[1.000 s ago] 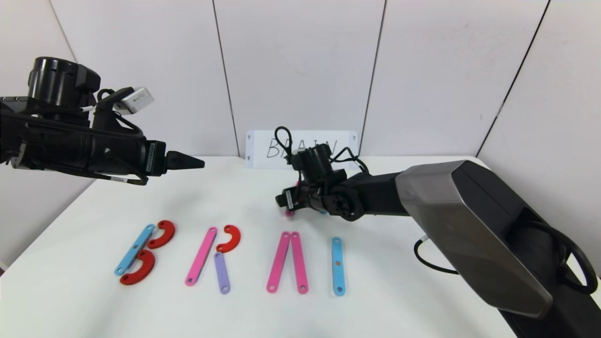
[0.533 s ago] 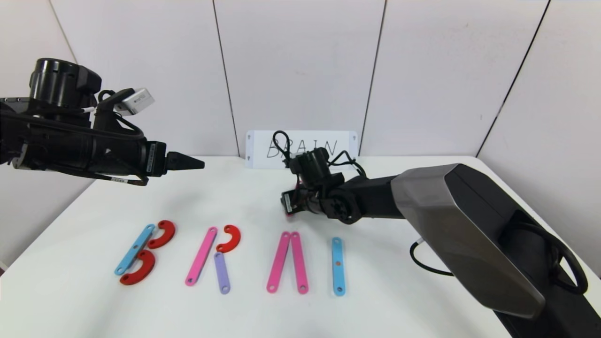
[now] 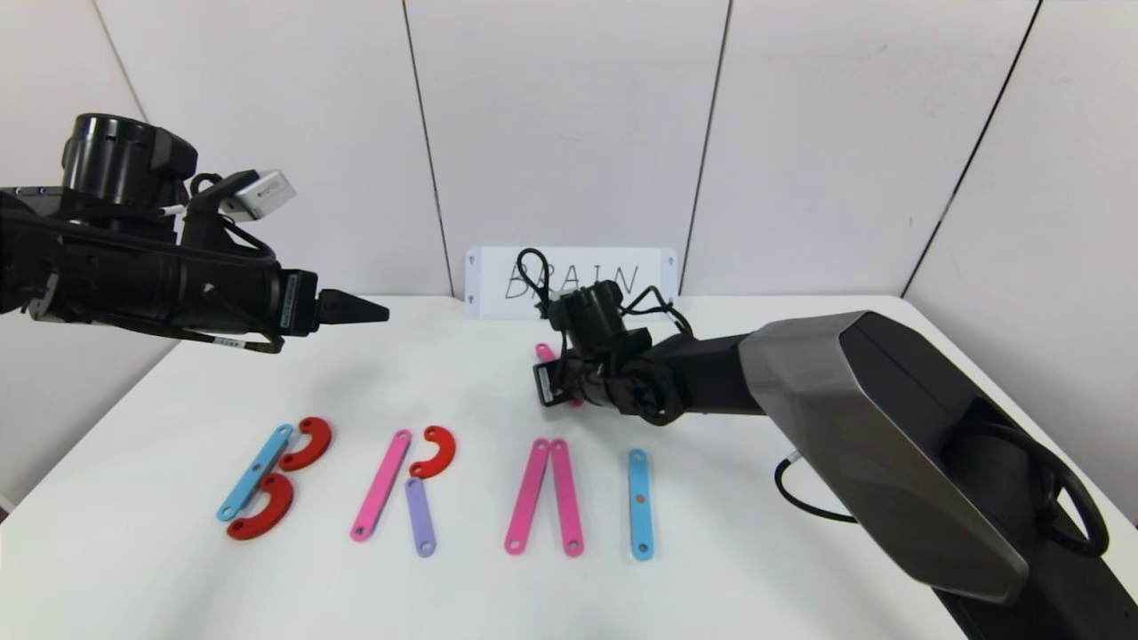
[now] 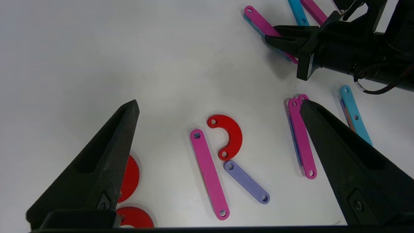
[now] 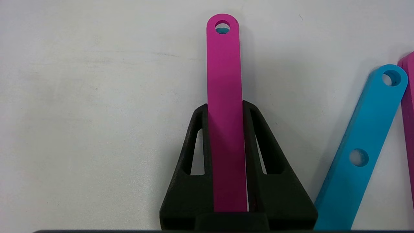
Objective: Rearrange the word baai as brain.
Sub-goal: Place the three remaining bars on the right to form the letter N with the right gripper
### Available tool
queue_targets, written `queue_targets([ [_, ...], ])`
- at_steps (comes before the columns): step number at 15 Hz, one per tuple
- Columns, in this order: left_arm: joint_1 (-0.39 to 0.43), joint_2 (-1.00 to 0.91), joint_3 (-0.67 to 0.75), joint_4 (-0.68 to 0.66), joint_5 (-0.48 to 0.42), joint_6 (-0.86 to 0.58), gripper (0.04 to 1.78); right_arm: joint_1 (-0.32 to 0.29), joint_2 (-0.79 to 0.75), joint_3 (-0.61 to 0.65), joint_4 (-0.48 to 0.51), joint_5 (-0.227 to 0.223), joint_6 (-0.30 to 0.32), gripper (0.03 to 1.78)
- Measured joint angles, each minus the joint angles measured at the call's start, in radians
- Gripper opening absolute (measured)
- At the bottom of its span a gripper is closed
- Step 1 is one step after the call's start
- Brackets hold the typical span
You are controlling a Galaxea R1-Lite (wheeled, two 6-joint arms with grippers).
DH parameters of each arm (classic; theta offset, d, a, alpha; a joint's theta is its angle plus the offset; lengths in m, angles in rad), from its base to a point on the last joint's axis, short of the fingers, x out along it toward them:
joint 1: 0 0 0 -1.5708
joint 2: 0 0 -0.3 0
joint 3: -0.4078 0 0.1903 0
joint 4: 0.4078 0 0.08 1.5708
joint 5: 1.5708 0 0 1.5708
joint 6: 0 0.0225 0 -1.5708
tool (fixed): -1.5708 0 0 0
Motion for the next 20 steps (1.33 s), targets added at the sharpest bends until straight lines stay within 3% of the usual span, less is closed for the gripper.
queue_targets([
  [11, 0.000, 0.005, -0.001, -0.001, 0.000, 0.000, 1.73, -0.025, -0.103, 0.051, 0.001, 0.000, 0.001, 0.30],
  [16, 0.000, 0.006, -0.002, 0.000, 0.000, 0.000, 1.73, -0.053, -0.277, 0.293, -0.039, -0.006, 0.029, 0.30],
  [20, -0.003, 0.006, -0.001, 0.001, 0.001, 0.000, 1.73, -0.054, -0.423, 0.562, -0.149, -0.071, 0.066, 0.30],
])
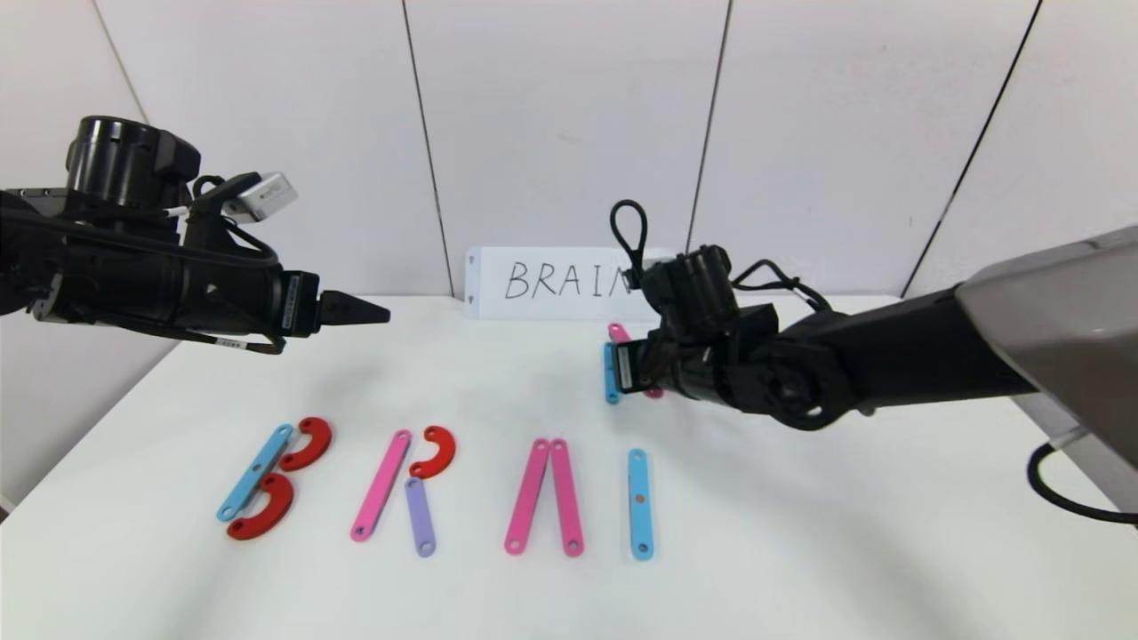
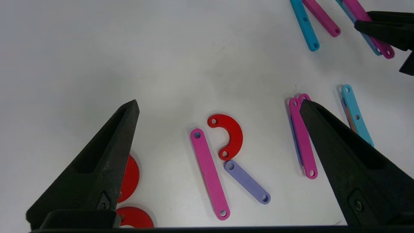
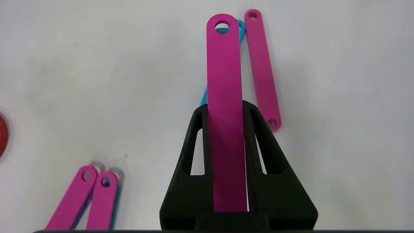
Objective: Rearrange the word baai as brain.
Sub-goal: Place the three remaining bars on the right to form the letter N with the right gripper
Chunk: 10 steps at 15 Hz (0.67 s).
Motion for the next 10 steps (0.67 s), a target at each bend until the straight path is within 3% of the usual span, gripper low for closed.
queue_targets([
  [3, -0.004, 0.000, 0.001, -0.001, 0.001, -0.001, 1.73, 0.021, -0.093, 0.192, -0.078, -0.058, 0.066, 0.30],
  [5, -0.004, 0.000, 0.001, -0.001, 0.001, -0.001, 1.73, 0.039, -0.140, 0.279, -0.090, -0.090, 0.142, 0.30],
  [10, -0.004, 0.001, 0.001, -0.001, 0.001, 0.000, 1.73, 0.076, -0.192, 0.432, -0.111, -0.106, 0.261, 0.30],
])
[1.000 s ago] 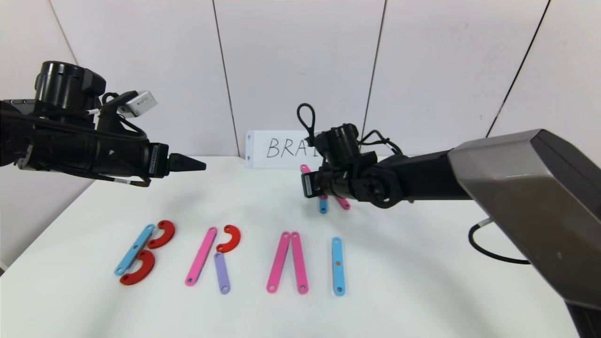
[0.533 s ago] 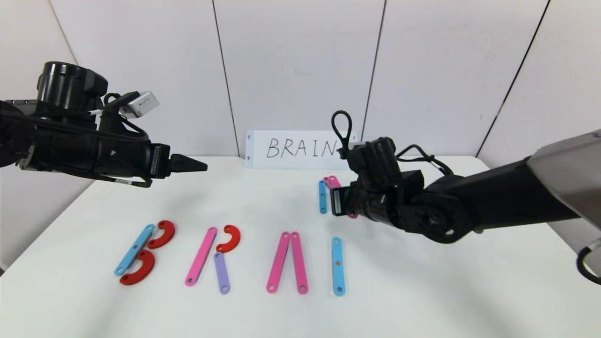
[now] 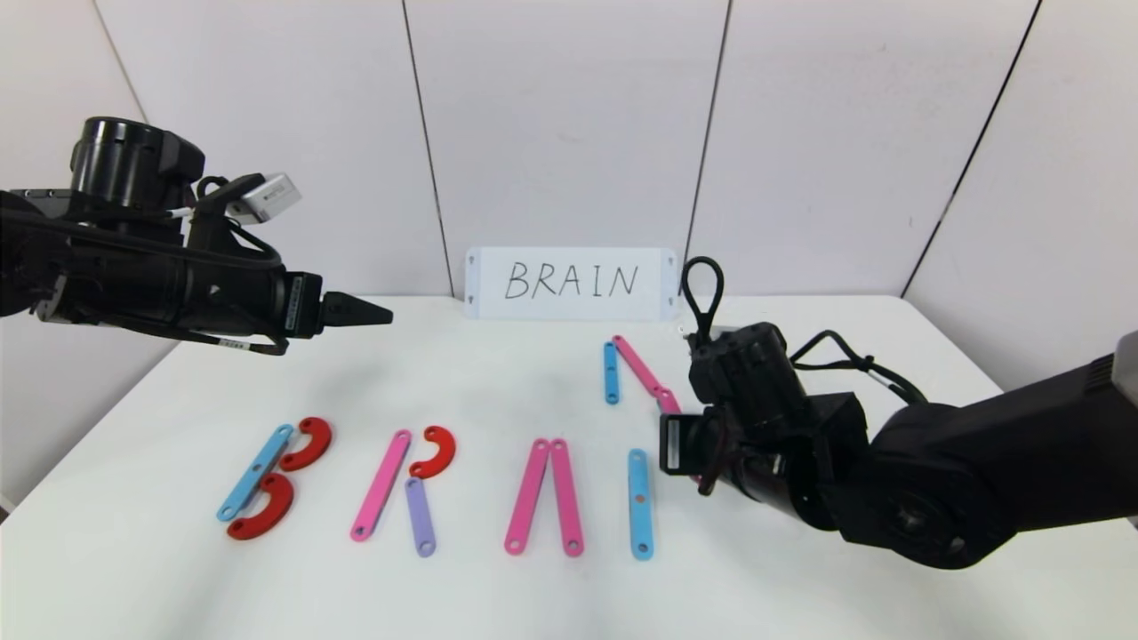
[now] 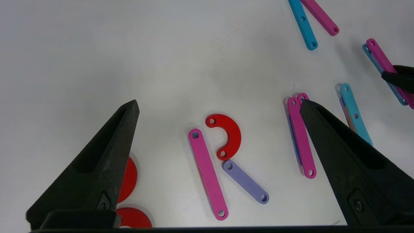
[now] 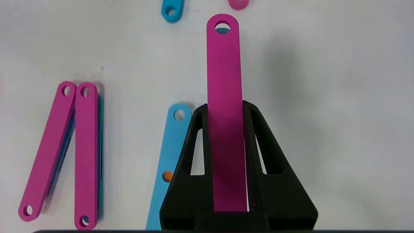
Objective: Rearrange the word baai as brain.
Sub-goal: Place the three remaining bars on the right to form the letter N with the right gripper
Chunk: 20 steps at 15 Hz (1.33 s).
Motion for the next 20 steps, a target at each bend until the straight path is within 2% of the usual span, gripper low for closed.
queue_targets([
  [2, 0.000, 0.000, 0.000, 0.000, 0.000, 0.000, 1.73, 0.015, -0.004, 0.052, -0.023, -0.021, 0.024, 0.30],
  [9, 0.000, 0.000, 0.000, 0.001, 0.000, 0.001, 1.73, 0.018, -0.006, 0.133, -0.035, -0.044, 0.039, 0.30],
  [20, 0.000, 0.000, 0.000, 0.002, 0.000, 0.000, 1.73, 0.006, 0.010, 0.136, -0.036, -0.046, 0.051, 0.30],
])
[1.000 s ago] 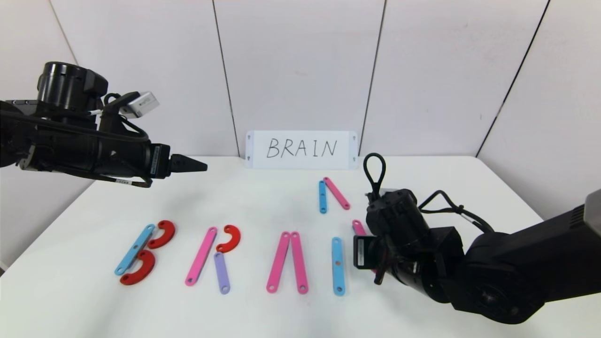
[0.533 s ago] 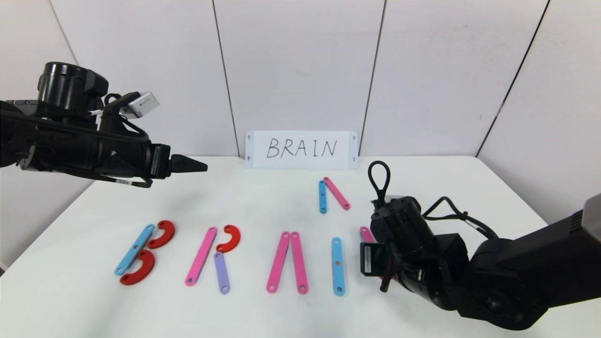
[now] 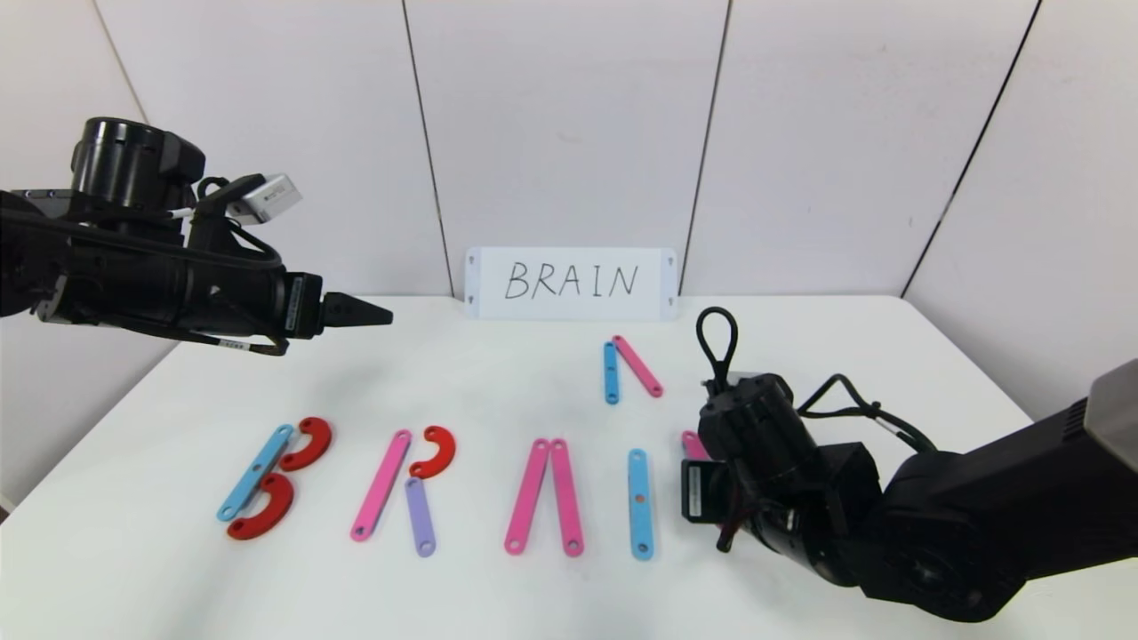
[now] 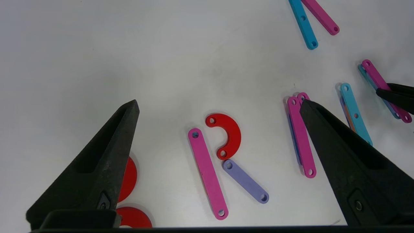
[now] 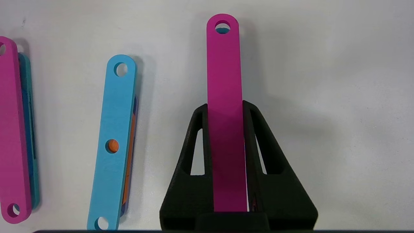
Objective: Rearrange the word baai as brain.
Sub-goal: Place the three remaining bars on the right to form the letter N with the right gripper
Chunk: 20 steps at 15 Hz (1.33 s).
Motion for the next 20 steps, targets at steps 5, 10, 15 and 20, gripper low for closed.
queue_targets([
  [5, -0.001, 0.000, 0.002, 0.001, -0.001, 0.000, 1.73, -0.001, 0.001, 0.003, 0.001, -0.001, 0.001, 0.36],
  [10, -0.001, 0.000, 0.001, 0.001, -0.001, 0.000, 1.73, -0.013, 0.003, 0.004, 0.003, 0.000, 0.001, 0.94],
  [15, -0.001, 0.001, 0.001, 0.001, 0.000, 0.000, 1.73, -0.014, -0.004, 0.005, 0.002, 0.000, 0.001, 1.62],
  [20, -0.001, 0.001, 0.000, 0.000, -0.001, 0.000, 1.73, -0.023, -0.011, -0.004, 0.002, 0.001, -0.010, 1.74],
])
